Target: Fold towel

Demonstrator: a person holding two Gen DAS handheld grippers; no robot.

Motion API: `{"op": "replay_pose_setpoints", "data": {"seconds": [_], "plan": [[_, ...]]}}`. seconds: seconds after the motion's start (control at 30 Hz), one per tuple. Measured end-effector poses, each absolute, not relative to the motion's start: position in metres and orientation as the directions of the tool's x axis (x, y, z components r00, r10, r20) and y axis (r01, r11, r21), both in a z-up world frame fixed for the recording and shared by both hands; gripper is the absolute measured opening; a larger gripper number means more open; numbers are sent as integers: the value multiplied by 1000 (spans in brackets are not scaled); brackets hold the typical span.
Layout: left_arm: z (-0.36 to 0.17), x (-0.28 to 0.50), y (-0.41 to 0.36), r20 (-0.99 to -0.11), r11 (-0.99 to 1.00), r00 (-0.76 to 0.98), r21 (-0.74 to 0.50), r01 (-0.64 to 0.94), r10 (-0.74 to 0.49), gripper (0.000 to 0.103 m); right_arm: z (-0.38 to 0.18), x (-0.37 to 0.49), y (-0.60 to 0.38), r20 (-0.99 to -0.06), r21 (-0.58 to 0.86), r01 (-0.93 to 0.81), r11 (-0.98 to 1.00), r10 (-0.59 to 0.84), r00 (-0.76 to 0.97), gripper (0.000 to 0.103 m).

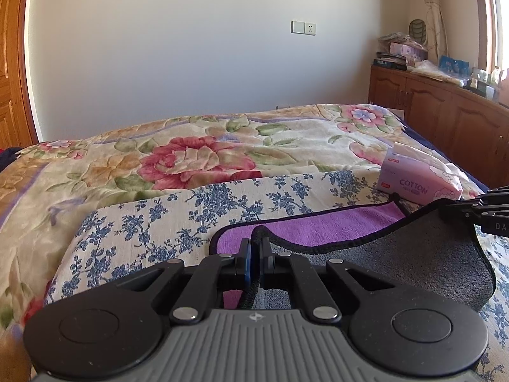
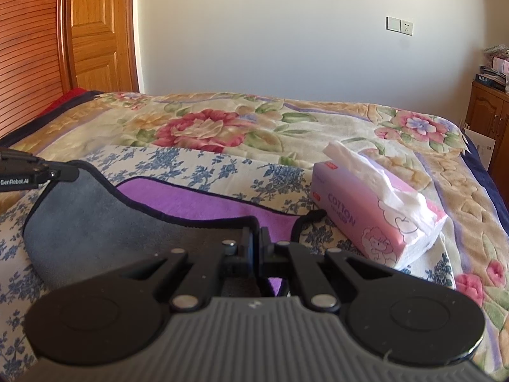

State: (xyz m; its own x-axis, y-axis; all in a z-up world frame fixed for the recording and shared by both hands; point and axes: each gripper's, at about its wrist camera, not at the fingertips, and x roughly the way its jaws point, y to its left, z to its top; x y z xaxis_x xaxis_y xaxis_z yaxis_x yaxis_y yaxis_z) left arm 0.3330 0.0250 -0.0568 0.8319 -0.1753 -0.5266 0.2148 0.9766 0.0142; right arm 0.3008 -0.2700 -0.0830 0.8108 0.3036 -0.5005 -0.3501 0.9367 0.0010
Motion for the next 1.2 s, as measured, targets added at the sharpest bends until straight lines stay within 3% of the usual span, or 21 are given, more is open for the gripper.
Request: {"op": "replay_pose_setpoints", "data": {"seconds": [0.9, 1.2], "plan": [[-58, 390, 14, -508, 982, 852, 62, 180, -124, 6, -84, 351, -270, -466, -21, -319, 948, 273, 842, 4], [-69, 408, 14, -506, 986, 858, 76, 149, -90, 6, -97, 369, -273, -492, -17, -300, 954, 253, 833, 4]]}}
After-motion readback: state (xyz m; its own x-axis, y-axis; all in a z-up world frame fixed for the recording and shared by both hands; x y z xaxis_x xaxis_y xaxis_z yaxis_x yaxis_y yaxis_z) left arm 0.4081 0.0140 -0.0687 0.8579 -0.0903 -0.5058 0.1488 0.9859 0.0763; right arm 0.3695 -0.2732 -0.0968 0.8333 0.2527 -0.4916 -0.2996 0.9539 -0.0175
